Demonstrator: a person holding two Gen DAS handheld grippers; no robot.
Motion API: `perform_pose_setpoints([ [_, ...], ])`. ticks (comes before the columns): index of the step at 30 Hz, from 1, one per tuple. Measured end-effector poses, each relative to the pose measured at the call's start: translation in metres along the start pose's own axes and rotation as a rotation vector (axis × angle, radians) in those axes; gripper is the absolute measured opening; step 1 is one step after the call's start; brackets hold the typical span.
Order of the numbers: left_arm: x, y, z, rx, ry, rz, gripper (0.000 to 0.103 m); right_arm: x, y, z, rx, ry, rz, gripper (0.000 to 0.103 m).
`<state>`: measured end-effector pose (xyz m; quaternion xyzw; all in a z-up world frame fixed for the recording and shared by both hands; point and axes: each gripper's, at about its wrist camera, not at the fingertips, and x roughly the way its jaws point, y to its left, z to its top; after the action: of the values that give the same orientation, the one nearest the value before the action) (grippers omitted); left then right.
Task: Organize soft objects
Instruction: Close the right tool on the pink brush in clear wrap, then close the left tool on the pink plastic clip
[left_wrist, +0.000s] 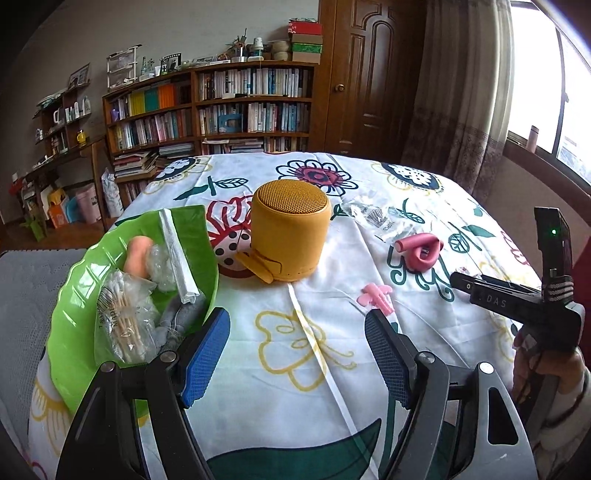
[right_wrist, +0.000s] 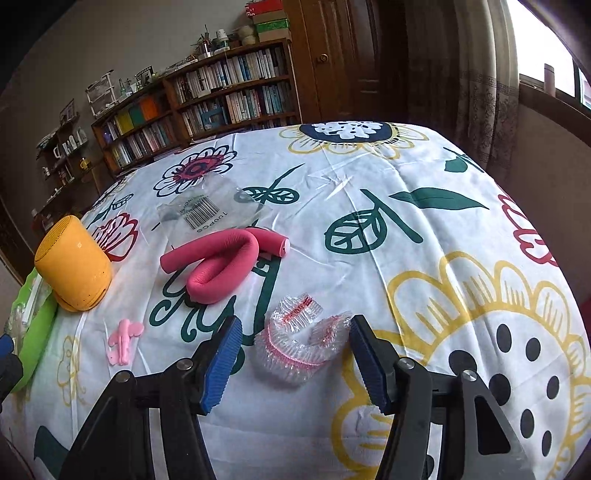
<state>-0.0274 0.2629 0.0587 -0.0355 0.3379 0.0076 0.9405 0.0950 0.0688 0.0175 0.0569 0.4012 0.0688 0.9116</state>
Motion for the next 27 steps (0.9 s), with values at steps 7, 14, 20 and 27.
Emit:
perform_pose_setpoints([
  [7,0.007,-0.012,0.001,0.026,0.016,-0.014,0.076,0.000,0.002,0.000,-0.044,0.005,-0.063,0.028],
  [14,0.018,-0.023,0.003,0.044,0.038,-0.039,0.076,-0.011,-0.012,-0.009,-0.005,0.000,-0.023,0.023],
  [20,0.036,-0.043,0.003,0.084,0.076,-0.085,0.076,-0.013,-0.016,-0.013,0.016,-0.004,0.003,0.023],
  [27,0.068,-0.065,0.005,0.121,0.137,-0.130,0.058,-0.013,-0.020,-0.013,0.039,-0.008,0.026,0.023],
])
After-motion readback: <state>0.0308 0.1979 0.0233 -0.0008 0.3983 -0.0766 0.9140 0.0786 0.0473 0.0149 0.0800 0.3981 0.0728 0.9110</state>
